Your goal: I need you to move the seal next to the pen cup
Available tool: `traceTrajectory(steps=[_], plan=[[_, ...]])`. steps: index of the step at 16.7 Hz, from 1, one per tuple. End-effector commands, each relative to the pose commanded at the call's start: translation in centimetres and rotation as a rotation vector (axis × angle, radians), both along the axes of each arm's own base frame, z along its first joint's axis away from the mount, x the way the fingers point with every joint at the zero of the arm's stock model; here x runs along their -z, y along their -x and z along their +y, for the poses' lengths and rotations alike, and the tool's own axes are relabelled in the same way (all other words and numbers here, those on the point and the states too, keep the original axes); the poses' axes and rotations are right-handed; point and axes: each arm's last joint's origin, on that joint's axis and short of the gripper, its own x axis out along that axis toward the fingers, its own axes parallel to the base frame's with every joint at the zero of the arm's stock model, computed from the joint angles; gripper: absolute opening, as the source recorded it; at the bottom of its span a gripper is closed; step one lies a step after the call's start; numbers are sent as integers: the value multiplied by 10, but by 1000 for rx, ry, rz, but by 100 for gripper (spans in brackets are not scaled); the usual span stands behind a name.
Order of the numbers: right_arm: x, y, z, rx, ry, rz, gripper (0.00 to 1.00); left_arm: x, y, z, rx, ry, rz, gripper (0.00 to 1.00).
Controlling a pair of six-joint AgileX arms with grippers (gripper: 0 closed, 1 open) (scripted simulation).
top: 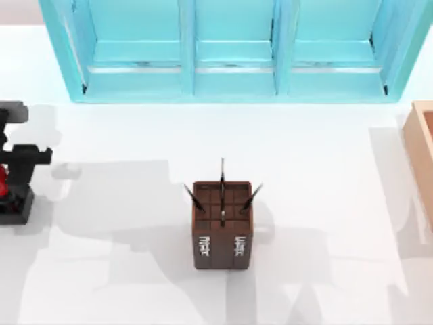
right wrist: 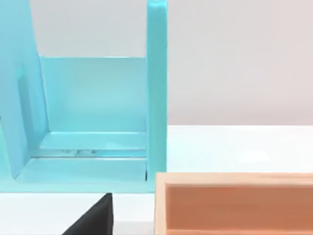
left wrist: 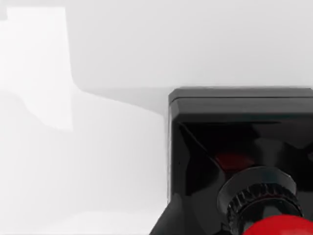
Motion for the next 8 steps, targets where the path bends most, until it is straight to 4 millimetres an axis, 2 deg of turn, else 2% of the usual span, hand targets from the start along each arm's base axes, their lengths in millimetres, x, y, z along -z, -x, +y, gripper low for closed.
traceTrajectory(steps=[5, 8], plan=[[0, 0, 0, 0, 0, 0, 100, 0, 0, 0, 0, 0, 0, 2], [0, 0, 0, 0, 0, 0, 100, 0, 0, 0, 0, 0, 0, 0]])
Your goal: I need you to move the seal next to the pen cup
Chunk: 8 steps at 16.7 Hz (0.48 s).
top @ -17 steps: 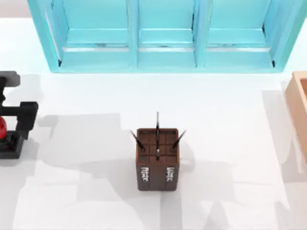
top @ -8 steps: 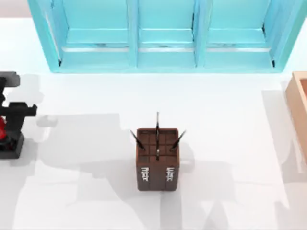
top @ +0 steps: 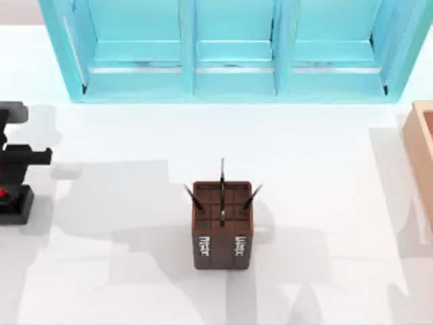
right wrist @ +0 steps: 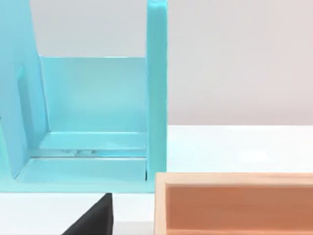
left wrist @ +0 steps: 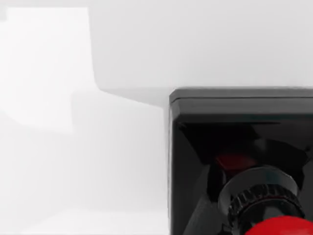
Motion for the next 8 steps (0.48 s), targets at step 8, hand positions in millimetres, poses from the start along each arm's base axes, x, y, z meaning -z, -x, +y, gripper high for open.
traceTrajectory(steps=[8], plan=[[0, 0, 0, 0, 0, 0, 100, -3, -2, -5, 3, 0, 2, 0]])
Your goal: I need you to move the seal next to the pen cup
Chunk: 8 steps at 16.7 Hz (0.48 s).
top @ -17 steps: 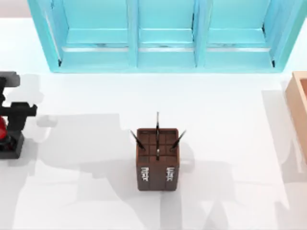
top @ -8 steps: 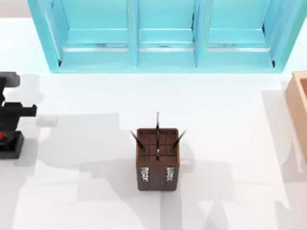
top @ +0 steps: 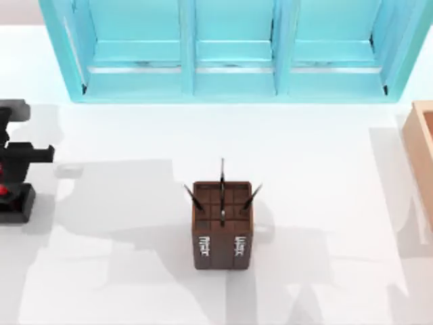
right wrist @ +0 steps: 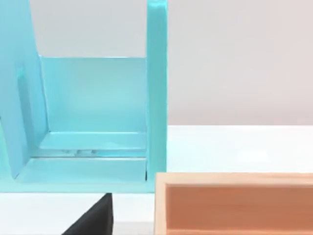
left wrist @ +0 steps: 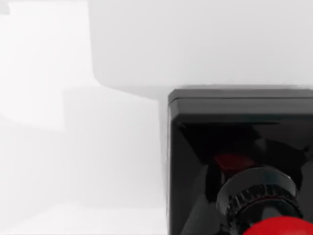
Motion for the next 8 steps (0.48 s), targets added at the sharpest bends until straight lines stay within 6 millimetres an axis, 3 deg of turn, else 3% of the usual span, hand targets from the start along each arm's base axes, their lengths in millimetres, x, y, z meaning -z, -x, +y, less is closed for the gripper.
traceTrajectory(steps=[3, 8], plan=[[0, 0, 0, 0, 0, 0, 100, -22, -10, -27, 2, -1, 6, 0], [0, 0, 0, 0, 0, 0, 100, -96, -11, -98, 2, -4, 17, 0]])
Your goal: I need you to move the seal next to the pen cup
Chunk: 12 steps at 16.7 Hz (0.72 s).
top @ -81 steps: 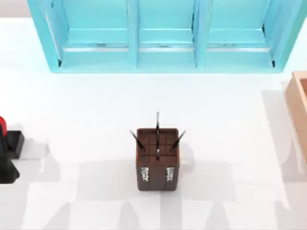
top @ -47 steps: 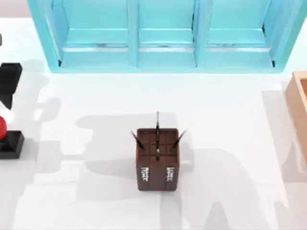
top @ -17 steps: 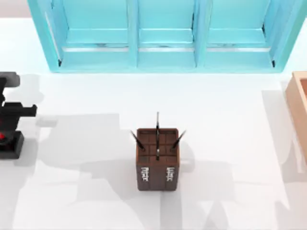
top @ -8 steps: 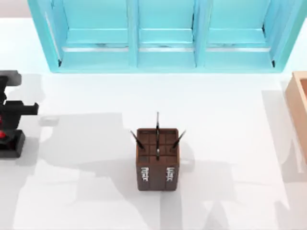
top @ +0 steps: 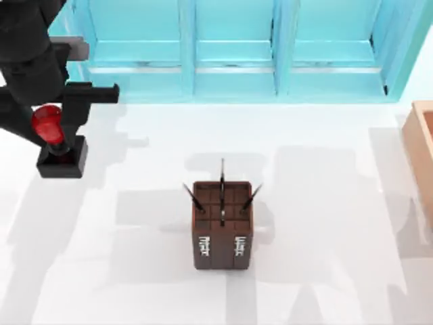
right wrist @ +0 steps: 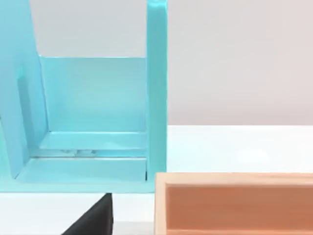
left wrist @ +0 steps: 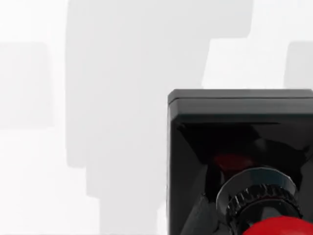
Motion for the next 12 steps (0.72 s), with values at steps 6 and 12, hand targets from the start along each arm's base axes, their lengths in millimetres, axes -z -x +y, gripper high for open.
traceTrajectory(steps=[6, 12], plan=[[0, 0, 0, 0, 0, 0, 100, -42, 16, -38, -3, 4, -20, 0], [0, 0, 0, 0, 0, 0, 100, -41, 20, -57, -1, 3, -16, 0]])
